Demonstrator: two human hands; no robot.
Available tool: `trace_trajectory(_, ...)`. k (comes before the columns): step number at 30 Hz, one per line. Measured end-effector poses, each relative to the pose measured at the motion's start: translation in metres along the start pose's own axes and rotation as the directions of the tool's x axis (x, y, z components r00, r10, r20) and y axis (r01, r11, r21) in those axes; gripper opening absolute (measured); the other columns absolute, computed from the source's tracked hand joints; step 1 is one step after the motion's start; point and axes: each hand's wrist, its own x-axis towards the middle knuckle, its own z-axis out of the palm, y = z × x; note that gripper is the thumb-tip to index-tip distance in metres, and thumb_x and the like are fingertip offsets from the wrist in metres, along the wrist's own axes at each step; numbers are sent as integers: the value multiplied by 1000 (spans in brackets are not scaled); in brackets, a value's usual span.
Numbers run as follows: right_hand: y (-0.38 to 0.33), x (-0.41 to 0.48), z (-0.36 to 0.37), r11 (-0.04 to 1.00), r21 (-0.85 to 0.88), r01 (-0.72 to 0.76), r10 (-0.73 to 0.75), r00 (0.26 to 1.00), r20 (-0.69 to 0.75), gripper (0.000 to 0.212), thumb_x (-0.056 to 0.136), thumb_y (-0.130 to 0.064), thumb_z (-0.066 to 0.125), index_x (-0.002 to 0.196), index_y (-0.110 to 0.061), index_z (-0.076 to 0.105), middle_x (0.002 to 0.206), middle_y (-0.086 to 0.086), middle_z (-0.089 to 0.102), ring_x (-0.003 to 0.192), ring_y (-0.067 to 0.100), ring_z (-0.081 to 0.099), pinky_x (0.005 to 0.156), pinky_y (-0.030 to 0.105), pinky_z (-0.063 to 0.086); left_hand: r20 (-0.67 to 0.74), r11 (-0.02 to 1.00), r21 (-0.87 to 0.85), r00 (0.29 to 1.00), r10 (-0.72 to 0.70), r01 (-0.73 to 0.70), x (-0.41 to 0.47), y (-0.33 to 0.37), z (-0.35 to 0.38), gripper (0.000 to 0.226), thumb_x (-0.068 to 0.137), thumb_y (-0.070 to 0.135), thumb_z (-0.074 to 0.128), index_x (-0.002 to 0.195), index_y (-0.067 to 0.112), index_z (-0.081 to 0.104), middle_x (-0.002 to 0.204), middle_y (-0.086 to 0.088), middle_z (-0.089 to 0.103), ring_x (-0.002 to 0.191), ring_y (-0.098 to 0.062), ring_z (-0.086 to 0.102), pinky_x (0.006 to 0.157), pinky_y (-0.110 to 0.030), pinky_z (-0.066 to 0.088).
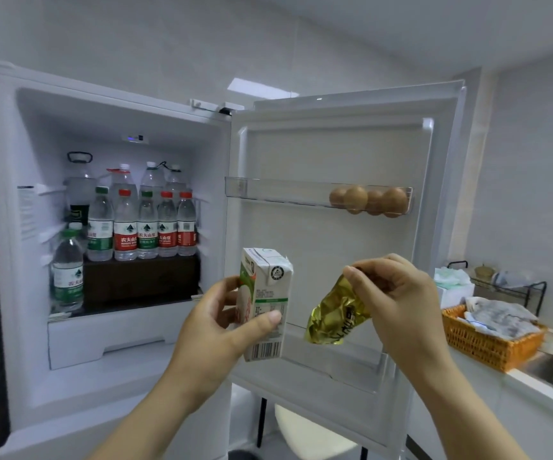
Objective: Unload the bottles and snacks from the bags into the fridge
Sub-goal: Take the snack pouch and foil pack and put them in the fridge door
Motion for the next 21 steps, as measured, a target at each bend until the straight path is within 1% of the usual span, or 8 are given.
trace_trajectory(3, 20, 12, 11, 1000, -6, 0, 0, 1000, -6, 13, 82, -16, 73, 74, -26, 73, 70, -4, 62, 67, 9, 59, 55, 13, 42, -23, 1000, -4, 1000, -10, 10, 21, -11, 1, 56, 58, 37, 76, 110, 31, 57, 102, 7, 69, 88, -3, 68, 63, -17, 55)
trace_trajectory(5, 35, 19, 18, 1000, -6, -8, 8, 1000, 2, 11, 82, -16, 73, 74, -23, 73, 70, -4, 62, 67, 9, 59, 55, 13, 41, -46, 1000, 4, 999, -7, 8, 36, -18, 4, 53, 62, 33, 75, 111, 24, 59, 102, 2, 69, 83, -3, 68, 59, -14, 53)
trace_trajectory(8, 60, 32, 26, 1000, 5, -26, 26, 1000, 6, 11, 83, -17, 72, 74, -23, 74, 69, -4, 62, 67, 9, 59, 56, 15, 42, -91, 1000, 20, 996, -8, 10, 63, -29, 10, 45, 67, 20, 77, 108, 14, 60, 101, -3, 69, 77, 0, 68, 56, -9, 50)
trace_trajectory(11, 84, 45, 33, 999, 29, -42, 42, 999, -2, 9, 82, -16, 72, 75, -21, 74, 69, -3, 62, 67, 9, 60, 57, 15, 42, -109, 997, 73, 994, -4, 12, 93, -42, 15, 54, 58, 25, 81, 106, 12, 59, 102, -4, 69, 81, -5, 68, 58, -12, 51)
trace_trajectory(15, 113, 57, 45, 997, 35, -63, 63, 998, -4, 8, 81, -15, 73, 74, -18, 75, 68, -3, 62, 67, 10, 59, 57, 14, 40, -126, 981, 195, 992, 11, 14, 129, -58, 21, 49, 63, 19, 85, 105, 14, 61, 99, 0, 71, 82, -6, 68, 62, -14, 54)
trace_trajectory(16, 119, 59, 48, 997, 34, -64, 65, 998, -5, 8, 81, -15, 74, 74, -18, 75, 68, -3, 63, 68, 9, 60, 57, 13, 41, -116, 974, 226, 993, 7, 20, 137, -63, 22, 52, 62, 22, 87, 106, 16, 61, 100, 2, 71, 84, -7, 68, 67, -17, 55)
trace_trajectory(18, 131, 61, 53, 997, 34, -72, 72, 997, 4, 8, 80, -15, 74, 74, -20, 75, 70, -5, 65, 69, 8, 61, 59, 16, 44, -84, 955, 296, 996, -13, 38, 155, -74, 20, 65, 51, 39, 90, 107, 22, 61, 101, 6, 72, 92, -9, 68, 79, -27, 56)
trace_trajectory(21, 145, 60, 59, 992, 50, -118, 116, 993, 31, 10, 81, -16, 73, 73, -22, 74, 72, -5, 66, 69, 8, 62, 61, 21, 47, -32, 922, 380, 997, -64, 72, 178, -93, 14, 79, 39, 56, 84, 109, 28, 61, 103, 7, 71, 95, -9, 68, 87, -37, 55)
